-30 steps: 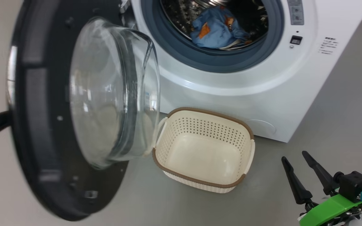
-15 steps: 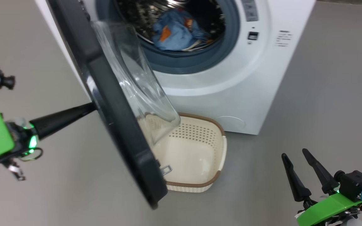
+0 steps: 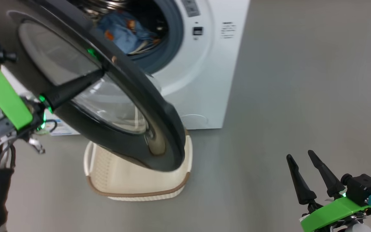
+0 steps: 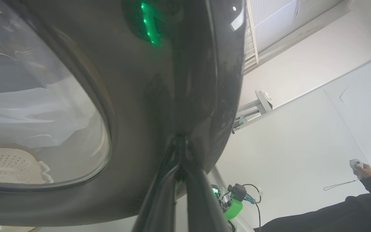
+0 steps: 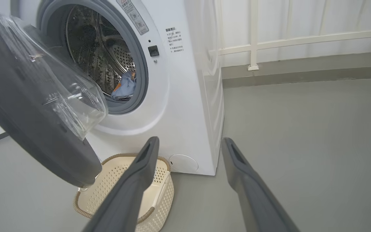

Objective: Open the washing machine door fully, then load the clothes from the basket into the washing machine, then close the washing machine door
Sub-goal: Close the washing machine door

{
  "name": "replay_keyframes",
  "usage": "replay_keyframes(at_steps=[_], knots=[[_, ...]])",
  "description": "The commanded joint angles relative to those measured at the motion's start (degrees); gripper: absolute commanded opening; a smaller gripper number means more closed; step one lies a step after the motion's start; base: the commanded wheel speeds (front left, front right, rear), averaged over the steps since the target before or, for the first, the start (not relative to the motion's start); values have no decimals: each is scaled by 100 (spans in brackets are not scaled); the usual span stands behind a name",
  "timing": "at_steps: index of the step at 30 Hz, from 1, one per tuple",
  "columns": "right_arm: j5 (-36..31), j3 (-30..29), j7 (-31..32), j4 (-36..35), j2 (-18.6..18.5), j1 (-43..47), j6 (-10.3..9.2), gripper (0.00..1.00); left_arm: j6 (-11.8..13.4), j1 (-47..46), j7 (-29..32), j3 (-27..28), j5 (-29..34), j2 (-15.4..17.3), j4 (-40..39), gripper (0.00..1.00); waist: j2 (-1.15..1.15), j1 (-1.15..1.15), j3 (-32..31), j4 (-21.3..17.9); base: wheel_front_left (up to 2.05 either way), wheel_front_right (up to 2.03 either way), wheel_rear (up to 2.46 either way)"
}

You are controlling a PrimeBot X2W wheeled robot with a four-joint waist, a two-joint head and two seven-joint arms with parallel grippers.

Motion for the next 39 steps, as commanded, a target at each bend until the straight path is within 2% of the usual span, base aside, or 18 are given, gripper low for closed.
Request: replay_keyframes(at_steps=[1, 11, 24, 26, 28, 29, 30, 31, 39], knots=[[-55, 75, -28, -147, -8, -99, 16, 100, -18, -376, -138, 198, 118, 173, -38, 0, 0, 0, 157, -393, 0, 0, 0], [-74, 23, -28, -135, 76, -160, 16, 100, -18, -628, -563, 59, 326, 156, 350, 0, 0, 0, 204, -576, 0, 0, 0], [-69, -64, -28, -114, 13, -48, 16, 100, -18, 279, -991, -11, 419, 511, 186, 0, 0, 0, 39, -192, 0, 0, 0], [-65, -72, -28, -108, -8, -33, 16, 100, -18, 518, -1119, -17, 443, 567, 149, 27, 0, 0, 8, -136, 0, 0, 0], [-60, -82, -28, -105, -28, -2, 16, 100, -18, 769, -1227, -25, 431, 611, 133, 42, 0, 0, -33, -83, 0, 0, 0], [-57, -86, -28, -107, -39, 15, 16, 100, -18, 888, -1289, -31, 444, 645, 129, 57, 0, 0, -47, -61, 0, 0, 0], [-54, -86, -28, -110, -51, 32, 16, 100, -18, 1002, -1356, -30, 434, 661, 130, 87, 0, 0, -62, -41, 0, 0, 0], [-53, -87, -28, -111, -61, 49, 16, 100, -18, 1111, -1434, -20, 426, 674, 137, 100, 0, 0, -80, -25, 0, 0, 0], [-8, -100, -28, -93, -167, 154, 16, 100, -18, 1911, -2219, -90, 570, 838, 241, 100, 0, 0, -150, 2, 0, 0, 0]])
